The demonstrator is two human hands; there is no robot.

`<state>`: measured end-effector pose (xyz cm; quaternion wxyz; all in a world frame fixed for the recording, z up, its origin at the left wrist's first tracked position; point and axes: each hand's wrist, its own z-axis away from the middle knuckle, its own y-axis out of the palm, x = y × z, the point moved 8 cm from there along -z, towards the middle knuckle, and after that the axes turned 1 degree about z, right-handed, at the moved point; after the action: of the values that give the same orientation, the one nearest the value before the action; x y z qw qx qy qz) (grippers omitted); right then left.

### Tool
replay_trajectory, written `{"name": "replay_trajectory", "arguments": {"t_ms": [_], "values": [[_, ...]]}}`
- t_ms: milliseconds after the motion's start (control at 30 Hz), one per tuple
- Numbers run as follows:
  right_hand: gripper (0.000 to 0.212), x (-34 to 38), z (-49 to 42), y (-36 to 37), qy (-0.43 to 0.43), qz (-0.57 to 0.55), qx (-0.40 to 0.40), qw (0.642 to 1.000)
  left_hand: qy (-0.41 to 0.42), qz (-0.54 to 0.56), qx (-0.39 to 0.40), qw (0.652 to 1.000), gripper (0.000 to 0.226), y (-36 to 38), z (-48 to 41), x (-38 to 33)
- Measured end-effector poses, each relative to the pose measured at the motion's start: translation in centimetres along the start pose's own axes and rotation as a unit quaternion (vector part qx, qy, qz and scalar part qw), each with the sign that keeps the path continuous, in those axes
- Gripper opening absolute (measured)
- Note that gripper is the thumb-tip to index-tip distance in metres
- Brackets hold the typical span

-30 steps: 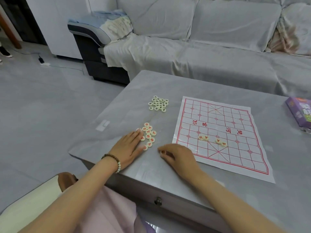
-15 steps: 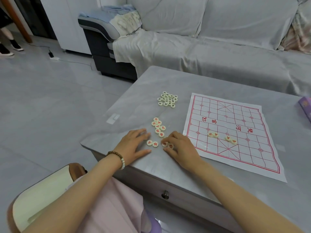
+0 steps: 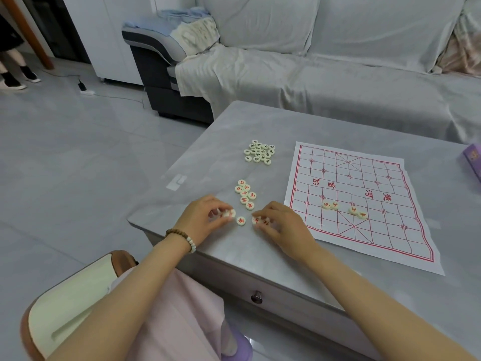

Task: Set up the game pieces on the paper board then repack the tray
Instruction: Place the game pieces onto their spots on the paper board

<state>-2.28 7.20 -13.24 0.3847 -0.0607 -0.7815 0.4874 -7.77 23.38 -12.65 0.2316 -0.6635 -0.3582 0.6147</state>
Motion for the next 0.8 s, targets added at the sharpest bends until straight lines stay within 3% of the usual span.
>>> {"name": "replay_trajectory", "arguments": {"t_ms": [100,300,500,633,800], "values": [[0.020,-1.6,1.0,-2.7,0.035,-0.053,-0.056,0.996,0.024,0.050,-0.026,0.998,0.018,0.1,-1.5,-3.0],[0.020,-8.9,5.0,-9.0,0.131,-0.015,-0.121,0.984,0.067,0.035,0.044,0.996,0.028,6.8,-5.3,-9.4],[0.022,-14.1,8.6,-11.7,0.207,0.033,-0.128,0.969,0.067,0.000,0.096,0.993,0.035,13.6,-7.5,-13.5],[0.025,-15.1,9.4,-10.9,0.216,0.052,-0.101,0.970,0.060,-0.024,0.118,0.991,0.034,15.9,-8.1,-14.3],[0.028,-14.7,9.7,-11.2,0.217,0.039,-0.137,0.966,0.059,-0.027,0.120,0.991,0.038,16.1,-7.8,-14.0]]}}
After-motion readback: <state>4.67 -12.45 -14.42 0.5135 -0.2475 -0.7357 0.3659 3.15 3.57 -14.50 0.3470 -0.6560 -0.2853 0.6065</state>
